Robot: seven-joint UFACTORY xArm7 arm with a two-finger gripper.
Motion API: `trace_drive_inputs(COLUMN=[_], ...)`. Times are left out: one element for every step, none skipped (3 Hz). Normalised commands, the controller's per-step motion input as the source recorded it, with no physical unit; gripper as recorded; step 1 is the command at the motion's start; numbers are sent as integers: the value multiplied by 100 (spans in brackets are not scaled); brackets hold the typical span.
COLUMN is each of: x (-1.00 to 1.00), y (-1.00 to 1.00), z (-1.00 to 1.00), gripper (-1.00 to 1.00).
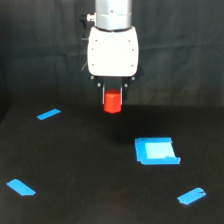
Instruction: Pick up the red object from the table
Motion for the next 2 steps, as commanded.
trace_drive_inputs(x=[2,0], y=[3,3], z=[2,11], gripper=[-99,-97])
